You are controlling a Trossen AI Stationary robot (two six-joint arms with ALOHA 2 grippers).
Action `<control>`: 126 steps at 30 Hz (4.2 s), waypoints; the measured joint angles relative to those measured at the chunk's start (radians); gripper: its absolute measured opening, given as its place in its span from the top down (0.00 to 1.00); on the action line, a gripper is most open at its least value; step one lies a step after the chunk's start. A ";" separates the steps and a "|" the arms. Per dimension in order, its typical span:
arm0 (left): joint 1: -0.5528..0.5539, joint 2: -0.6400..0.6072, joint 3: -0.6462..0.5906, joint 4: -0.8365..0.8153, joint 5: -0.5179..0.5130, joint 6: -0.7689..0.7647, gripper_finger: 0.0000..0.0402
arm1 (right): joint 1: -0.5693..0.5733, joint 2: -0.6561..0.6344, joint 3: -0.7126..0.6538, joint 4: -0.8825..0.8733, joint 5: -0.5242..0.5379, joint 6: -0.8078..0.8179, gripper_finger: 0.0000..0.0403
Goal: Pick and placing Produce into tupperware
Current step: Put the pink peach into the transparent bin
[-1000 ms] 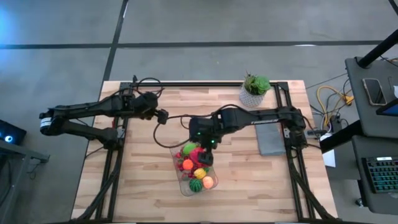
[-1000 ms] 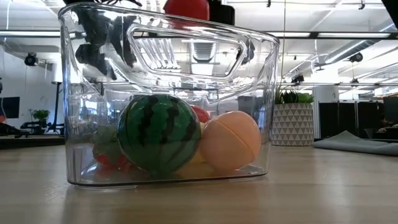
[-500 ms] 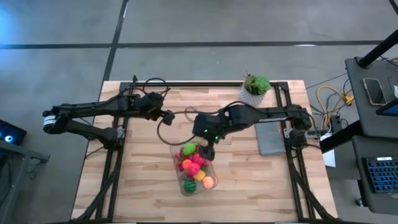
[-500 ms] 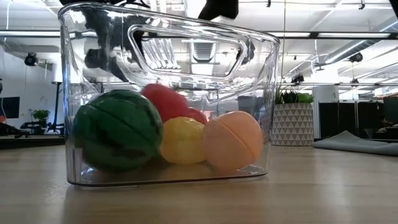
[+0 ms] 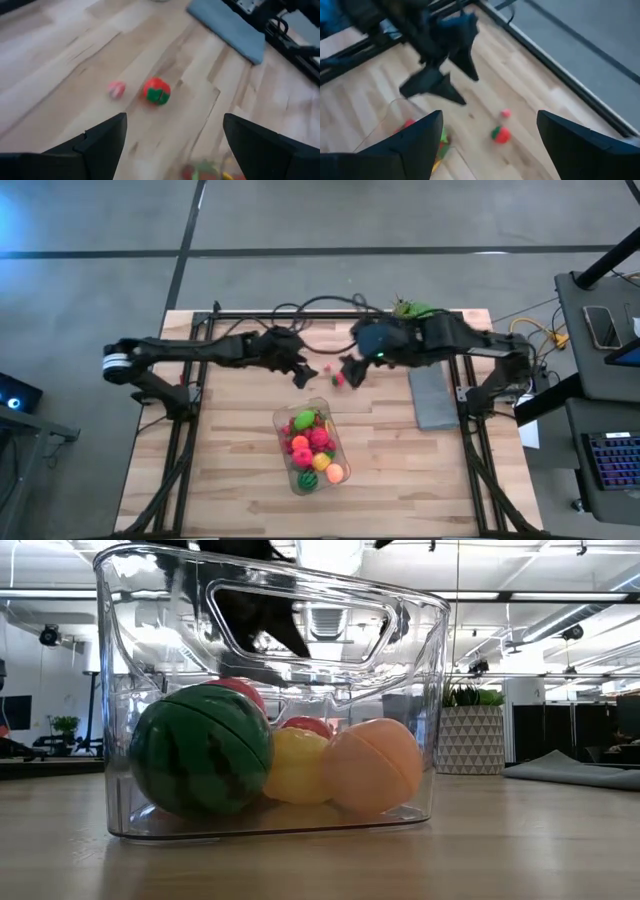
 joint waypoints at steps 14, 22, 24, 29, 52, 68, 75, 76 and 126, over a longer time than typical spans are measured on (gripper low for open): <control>0.088 0.390 0.194 0.026 0.028 0.372 0.21 | 0.000 -0.139 -0.012 -0.201 0.175 0.193 0.24; 0.127 0.483 0.242 0.013 0.074 0.477 0.21 | 0.000 -0.133 -0.043 -0.230 0.175 0.229 0.24; 0.137 0.494 0.244 0.014 0.078 0.500 0.21 | 0.000 -0.133 -0.060 -0.231 0.175 0.242 0.24; 0.158 0.508 0.244 0.017 0.092 0.551 0.21 | 0.000 -0.133 -0.093 -0.230 0.177 0.258 0.25; 0.168 0.587 0.265 0.053 0.125 0.626 0.22 | -0.028 -0.135 -0.195 -0.223 0.199 0.310 0.26; 0.159 0.590 0.265 0.061 0.121 0.576 0.40 | -0.030 -0.135 -0.195 -0.219 0.199 0.325 0.26; 0.152 0.590 0.263 0.064 0.104 0.557 0.49 | -0.030 -0.135 -0.195 -0.217 0.199 0.329 0.26; 0.147 0.590 0.261 0.064 0.095 0.557 0.50 | -0.030 -0.135 -0.195 -0.216 0.199 0.329 0.26; -0.004 0.238 0.265 -0.063 0.025 0.480 0.88 | 0.013 -0.136 -0.198 -0.253 0.186 0.320 0.29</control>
